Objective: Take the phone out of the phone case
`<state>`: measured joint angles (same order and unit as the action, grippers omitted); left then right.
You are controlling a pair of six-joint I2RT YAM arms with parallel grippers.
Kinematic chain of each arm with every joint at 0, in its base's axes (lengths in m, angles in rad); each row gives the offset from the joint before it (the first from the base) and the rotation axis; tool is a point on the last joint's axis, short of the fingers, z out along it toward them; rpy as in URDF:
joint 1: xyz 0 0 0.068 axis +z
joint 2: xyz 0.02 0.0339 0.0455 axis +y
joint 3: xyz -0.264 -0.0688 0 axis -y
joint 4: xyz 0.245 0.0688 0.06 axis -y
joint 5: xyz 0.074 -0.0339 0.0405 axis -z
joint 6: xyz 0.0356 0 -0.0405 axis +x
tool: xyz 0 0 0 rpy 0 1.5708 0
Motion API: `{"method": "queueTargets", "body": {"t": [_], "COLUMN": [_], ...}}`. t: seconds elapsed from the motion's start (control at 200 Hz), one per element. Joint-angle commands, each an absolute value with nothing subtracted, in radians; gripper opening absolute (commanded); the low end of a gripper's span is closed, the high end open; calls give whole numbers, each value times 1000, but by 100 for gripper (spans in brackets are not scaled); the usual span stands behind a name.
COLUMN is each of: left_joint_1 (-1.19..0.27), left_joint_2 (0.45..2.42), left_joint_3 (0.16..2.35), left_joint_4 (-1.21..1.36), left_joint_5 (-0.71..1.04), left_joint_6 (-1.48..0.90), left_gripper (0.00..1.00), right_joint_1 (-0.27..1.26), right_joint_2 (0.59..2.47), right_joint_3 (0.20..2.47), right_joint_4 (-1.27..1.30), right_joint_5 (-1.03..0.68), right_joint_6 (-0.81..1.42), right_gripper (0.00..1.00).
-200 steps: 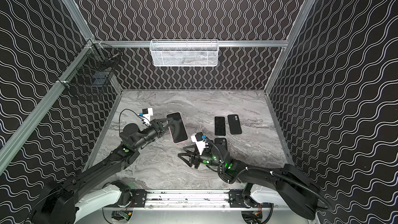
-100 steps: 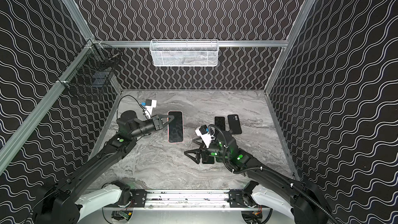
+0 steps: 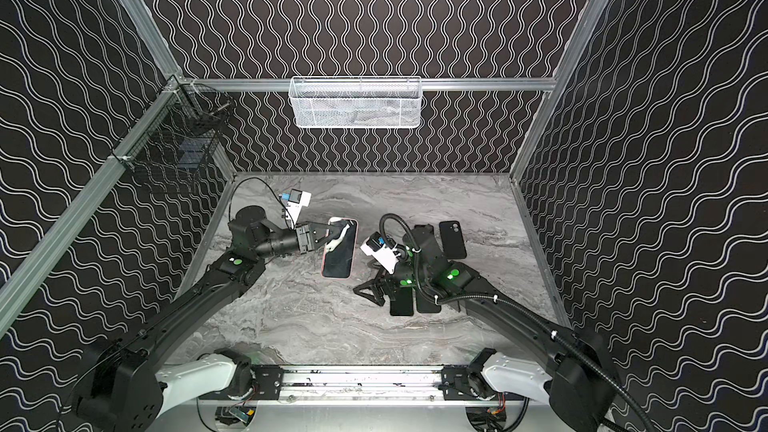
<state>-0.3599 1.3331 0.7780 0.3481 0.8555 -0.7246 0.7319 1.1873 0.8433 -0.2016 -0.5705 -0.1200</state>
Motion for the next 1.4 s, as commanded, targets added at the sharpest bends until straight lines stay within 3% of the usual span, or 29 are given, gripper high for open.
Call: {"method": "queueTargets", "body": {"t": [0.0, 0.561, 1.396], "left_joint_1": [-359, -361, -373], "left_joint_2": [1359, 1365, 1328], "left_joint_3": [772, 714, 685], "left_joint_4": [508, 668, 716], "left_joint_5": [921, 962, 955], "left_joint_6": [-701, -797, -858], "left_gripper": [0, 0, 0], "right_joint_1": [732, 732, 732], "right_joint_2": [1210, 1295, 1335], "right_joint_3": [862, 867, 894], "right_joint_4": [-259, -165, -86], "right_joint_5": [-627, -739, -844], "right_joint_6": [-204, -238, -177], "right_gripper": [89, 74, 35]}}
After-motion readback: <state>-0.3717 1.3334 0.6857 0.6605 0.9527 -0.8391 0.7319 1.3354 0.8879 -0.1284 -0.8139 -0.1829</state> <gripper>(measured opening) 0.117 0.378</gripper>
